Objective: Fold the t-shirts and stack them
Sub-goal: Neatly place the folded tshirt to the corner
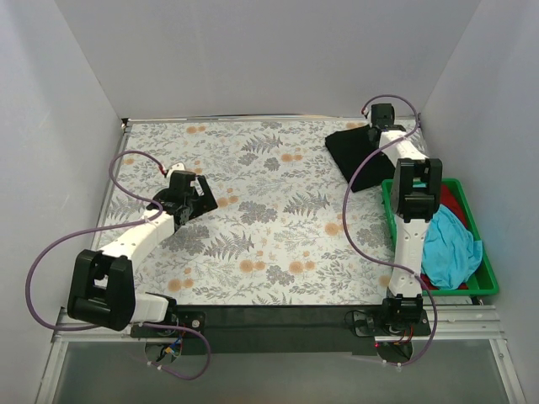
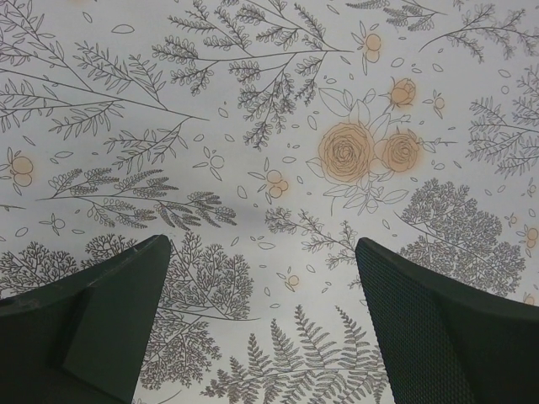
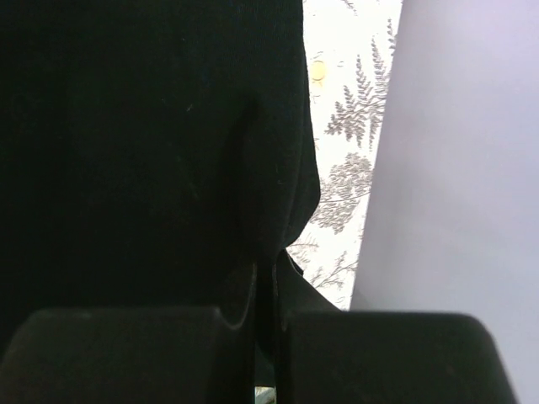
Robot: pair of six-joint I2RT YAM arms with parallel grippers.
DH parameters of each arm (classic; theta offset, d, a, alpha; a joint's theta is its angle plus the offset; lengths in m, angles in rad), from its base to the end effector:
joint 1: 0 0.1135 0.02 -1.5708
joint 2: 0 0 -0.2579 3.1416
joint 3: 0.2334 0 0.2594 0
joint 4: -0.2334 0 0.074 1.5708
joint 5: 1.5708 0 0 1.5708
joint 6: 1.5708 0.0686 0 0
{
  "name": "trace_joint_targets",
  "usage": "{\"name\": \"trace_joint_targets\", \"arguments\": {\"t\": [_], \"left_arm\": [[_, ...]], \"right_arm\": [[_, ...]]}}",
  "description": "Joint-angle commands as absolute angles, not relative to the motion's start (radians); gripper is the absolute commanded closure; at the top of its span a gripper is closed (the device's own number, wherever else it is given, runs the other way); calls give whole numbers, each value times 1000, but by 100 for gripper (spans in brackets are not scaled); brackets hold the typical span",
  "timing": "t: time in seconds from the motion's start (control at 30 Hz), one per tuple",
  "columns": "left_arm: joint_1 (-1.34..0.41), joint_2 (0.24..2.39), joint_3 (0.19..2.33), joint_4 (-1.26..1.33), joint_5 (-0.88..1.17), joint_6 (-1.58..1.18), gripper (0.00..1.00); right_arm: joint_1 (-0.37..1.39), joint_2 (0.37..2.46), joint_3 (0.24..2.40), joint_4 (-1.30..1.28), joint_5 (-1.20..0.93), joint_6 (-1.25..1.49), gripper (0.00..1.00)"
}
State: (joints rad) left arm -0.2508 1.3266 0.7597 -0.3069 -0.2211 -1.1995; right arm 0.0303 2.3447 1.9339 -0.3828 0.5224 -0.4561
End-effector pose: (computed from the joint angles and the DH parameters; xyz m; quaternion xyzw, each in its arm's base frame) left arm 0.2878 -0.0582 0.1708 -0.4602 0.8138 -0.1475 0.3228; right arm 0.5500 -0.0176 0.1570 -0.1203 0.8913 -0.3109 0.3073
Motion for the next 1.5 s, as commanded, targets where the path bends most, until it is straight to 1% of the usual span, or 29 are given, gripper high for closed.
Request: {"name": "trace_joint_targets", "arguments": {"t": [0.0,0.23,0.47,0.53,0.57,0.63,0.67,0.73,0.77,0.8,0.83,0.9,0.93,0.97,1.03,1.07,1.1,1.13,1.27,1.33,1.37,1.4,1.43,1.47], "left_arm": [[-255,1333,761,-302,-242,-1189,15],[-259,1358,769,-307,-229,-1189,15],[-259,1362,767,-307,-229,-1190,15],[-259,1362,765,-307,-227,-1190,15],[-259,1362,767,-308,-227,-1190,15],[-259,1361,765,-305,-227,-1192,15],[-259,1361,765,-304,-227,-1192,15],[-259,1358,764,-304,-229,-1192,15],[-261,1358,765,-301,-229,-1192,15],[-259,1355,764,-299,-229,-1193,15],[-259,1350,767,-298,-219,-1193,15],[-261,1338,765,-298,-200,-1198,15],[-261,1318,767,-296,-190,-1198,15],[-261,1306,773,-305,-178,-1198,15],[-261,1272,796,-331,-176,-1201,14],[-261,1237,820,-360,-178,-1203,14],[-261,1211,836,-377,-182,-1206,14],[-261,1189,853,-396,-186,-1210,14],[-261,1073,948,-533,-213,-1226,13],[-261,1003,1000,-580,-245,-1226,12],[-259,983,1017,-630,-259,-1229,12],[-259,941,1053,-655,-276,-1230,12],[-261,919,1071,-679,-325,-1238,12],[-261,898,1084,-727,-348,-1267,12]], "right_arm": [[11,2341,1941,-252,647,-535,99],[-90,2344,1894,-230,710,-459,99],[-127,2347,1891,-232,718,-417,98],[-130,2355,1904,-232,730,-405,90],[-130,2353,1904,-232,732,-400,79],[-129,2344,1905,-236,742,-378,72],[-130,2332,1908,-239,750,-370,63],[-127,2307,1907,-258,755,-350,55],[-129,2275,1901,-267,756,-321,49],[-127,2255,1896,-290,744,-304,47],[-126,2208,1890,-302,733,-267,43],[-117,2156,1867,-336,678,-235,40],[-114,2098,1855,-366,654,-218,39],[-110,2067,1836,-385,629,-180,36],[-104,2001,1821,-460,539,-126,33],[-104,1933,1813,-483,500,-101,31],[-104,1896,1790,-506,421,-59,31],[-104,1861,1776,-532,390,-37,30],[-104,1614,1668,-610,240,47,27],[-104,1521,1581,-618,177,80,22],[-106,1421,1550,-620,161,86,17],[-106,1370,1517,-617,135,92,15],[-106,1270,1488,-614,124,95,15],[-106,1218,1441,-611,127,107,11]]}}
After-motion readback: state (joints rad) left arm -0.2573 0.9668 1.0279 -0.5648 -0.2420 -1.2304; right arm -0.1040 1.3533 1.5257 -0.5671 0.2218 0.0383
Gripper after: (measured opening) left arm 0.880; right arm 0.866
